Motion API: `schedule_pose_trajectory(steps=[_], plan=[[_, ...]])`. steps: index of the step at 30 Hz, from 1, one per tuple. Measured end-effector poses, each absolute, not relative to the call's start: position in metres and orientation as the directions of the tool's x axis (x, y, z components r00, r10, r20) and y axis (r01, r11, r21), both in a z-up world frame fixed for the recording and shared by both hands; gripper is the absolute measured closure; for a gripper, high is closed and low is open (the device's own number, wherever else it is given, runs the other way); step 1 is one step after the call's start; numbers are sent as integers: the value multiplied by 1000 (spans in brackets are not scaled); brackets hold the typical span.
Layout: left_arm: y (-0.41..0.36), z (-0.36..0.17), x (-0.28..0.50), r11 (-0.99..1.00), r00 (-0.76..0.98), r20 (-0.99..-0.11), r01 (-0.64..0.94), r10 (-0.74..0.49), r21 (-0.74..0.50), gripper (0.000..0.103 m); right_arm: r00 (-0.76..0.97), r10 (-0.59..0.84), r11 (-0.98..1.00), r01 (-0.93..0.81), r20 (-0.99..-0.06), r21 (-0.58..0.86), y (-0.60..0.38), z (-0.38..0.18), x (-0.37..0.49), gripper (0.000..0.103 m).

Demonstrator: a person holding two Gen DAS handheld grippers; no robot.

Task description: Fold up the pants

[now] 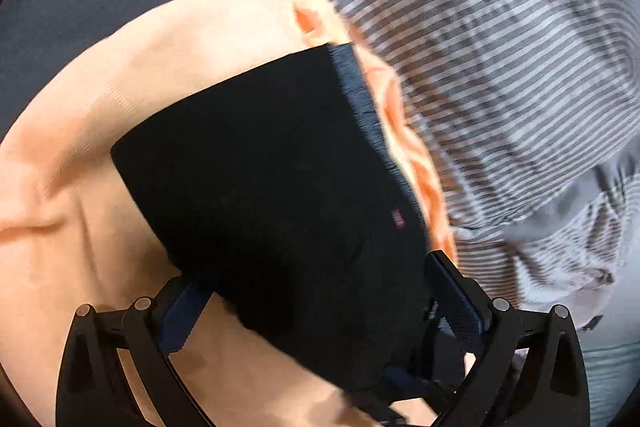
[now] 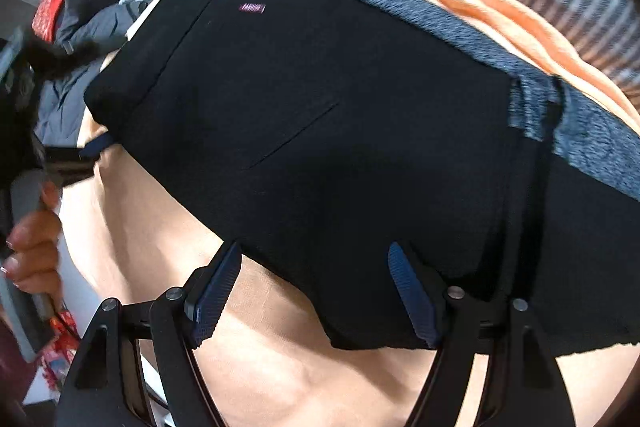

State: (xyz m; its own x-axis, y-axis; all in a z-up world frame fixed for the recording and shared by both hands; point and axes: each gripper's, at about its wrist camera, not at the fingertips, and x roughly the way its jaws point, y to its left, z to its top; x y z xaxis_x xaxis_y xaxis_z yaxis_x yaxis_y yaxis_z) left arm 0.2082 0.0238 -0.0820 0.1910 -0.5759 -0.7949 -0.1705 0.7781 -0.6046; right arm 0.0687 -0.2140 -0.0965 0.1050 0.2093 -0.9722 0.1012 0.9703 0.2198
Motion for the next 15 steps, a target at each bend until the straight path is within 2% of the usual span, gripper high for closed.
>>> schedule_pose_trajectory(steps=[2,6,11,13,14,15], plan=[[21,-79,210,760,212,-772,-152,-599,-631,1,101,206,972,97,-973,216,-213,-99,69,24],[13,-97,211,785,162,-800,-158,-578,-600,1,99,213,970,93,-972,223,-212,-102,70,20],[0,-97,215,829,180,-842,-163,-508,-535,1,102,209,974,68,-973,216,-207,-104,70,19],[-4,-94,216,858,179,-874,-182,-452,-481,11,103,216,972,72,-971,224,-208,-104,70,19],[-6,-93,217,877,176,-893,-186,-414,-443,28,103,228,968,80,-968,237,-211,-102,69,19],[-6,-92,217,896,170,-911,-187,-375,-403,51,102,240,964,89,-965,249,-214,-100,69,19]])
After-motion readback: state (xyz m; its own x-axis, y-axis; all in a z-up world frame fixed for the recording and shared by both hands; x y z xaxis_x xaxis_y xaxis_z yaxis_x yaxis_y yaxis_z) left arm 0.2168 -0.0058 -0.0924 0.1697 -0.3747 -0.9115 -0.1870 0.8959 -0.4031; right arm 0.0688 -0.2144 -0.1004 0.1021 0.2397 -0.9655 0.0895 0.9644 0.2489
